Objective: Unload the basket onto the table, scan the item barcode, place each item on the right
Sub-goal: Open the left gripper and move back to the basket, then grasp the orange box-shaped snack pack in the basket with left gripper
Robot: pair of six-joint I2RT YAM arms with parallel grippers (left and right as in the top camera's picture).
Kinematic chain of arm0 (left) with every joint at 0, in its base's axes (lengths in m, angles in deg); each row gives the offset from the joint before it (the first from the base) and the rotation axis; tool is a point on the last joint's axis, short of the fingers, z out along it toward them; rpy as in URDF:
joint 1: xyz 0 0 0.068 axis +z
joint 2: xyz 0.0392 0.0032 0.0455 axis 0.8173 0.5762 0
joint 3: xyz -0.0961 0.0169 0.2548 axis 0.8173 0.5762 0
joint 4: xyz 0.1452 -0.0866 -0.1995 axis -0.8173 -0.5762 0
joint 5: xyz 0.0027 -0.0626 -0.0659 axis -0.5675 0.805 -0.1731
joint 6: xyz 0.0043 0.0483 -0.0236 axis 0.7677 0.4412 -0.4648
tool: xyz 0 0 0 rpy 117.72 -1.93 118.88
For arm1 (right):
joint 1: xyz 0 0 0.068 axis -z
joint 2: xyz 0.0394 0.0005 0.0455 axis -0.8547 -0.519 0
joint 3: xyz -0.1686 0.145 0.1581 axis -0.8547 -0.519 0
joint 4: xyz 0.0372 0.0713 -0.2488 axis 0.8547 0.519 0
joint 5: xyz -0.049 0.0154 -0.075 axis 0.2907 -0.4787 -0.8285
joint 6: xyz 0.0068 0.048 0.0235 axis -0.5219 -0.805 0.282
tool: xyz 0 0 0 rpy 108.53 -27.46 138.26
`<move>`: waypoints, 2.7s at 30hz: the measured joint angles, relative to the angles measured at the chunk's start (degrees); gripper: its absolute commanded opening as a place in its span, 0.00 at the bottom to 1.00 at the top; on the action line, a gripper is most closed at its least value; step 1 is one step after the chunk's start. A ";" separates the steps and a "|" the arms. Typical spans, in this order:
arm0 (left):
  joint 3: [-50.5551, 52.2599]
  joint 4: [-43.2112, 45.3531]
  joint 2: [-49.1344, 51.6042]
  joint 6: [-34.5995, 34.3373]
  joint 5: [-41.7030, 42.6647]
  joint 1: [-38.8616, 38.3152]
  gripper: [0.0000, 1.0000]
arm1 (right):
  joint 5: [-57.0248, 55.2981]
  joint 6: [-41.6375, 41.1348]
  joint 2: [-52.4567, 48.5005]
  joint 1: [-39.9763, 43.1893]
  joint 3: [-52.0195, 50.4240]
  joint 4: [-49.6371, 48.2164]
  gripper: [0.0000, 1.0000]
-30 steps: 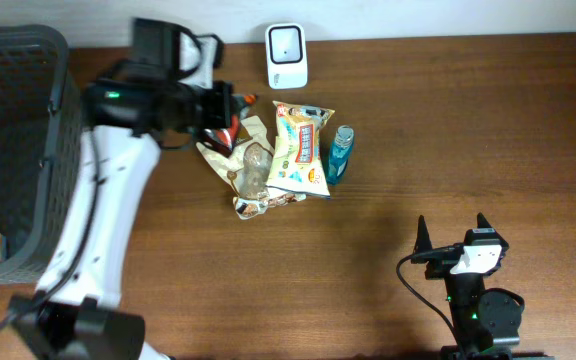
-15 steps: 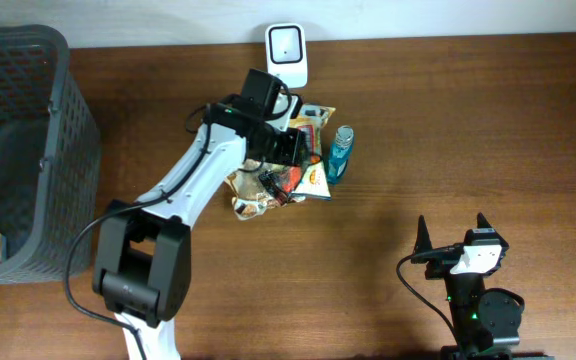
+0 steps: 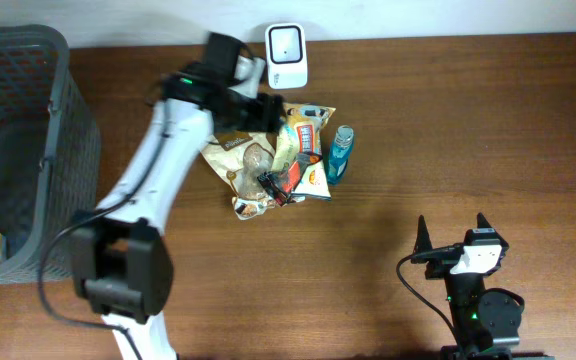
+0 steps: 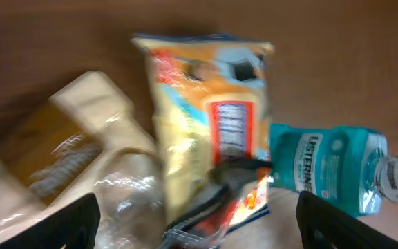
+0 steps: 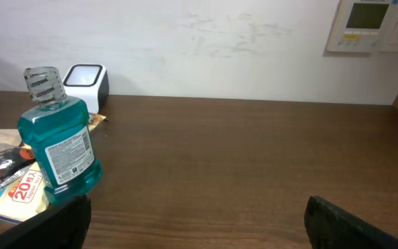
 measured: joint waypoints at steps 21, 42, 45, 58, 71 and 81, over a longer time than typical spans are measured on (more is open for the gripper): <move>-5.14 -9.73 -32.89 10.62 -21.33 37.24 0.99 | 0.00 0.02 0.00 0.00 0.00 0.00 0.98; 13.44 -11.39 -11.76 18.73 -48.57 43.45 0.99 | 0.00 0.00 0.00 0.00 0.00 0.00 0.98; 17.49 -8.26 -11.72 19.34 -48.72 46.05 0.99 | 0.00 0.00 0.00 0.00 0.00 0.00 0.98; 21.44 -1.97 -8.92 26.51 -33.53 57.99 0.84 | 0.00 0.02 0.00 0.00 0.00 0.00 0.98; 21.68 -0.39 -2.73 30.36 -31.41 57.96 0.76 | 0.00 0.00 0.00 0.00 0.00 0.00 0.98; 21.75 4.20 -0.09 33.38 -35.34 57.90 0.61 | 0.00 0.00 0.00 0.00 0.00 0.00 0.98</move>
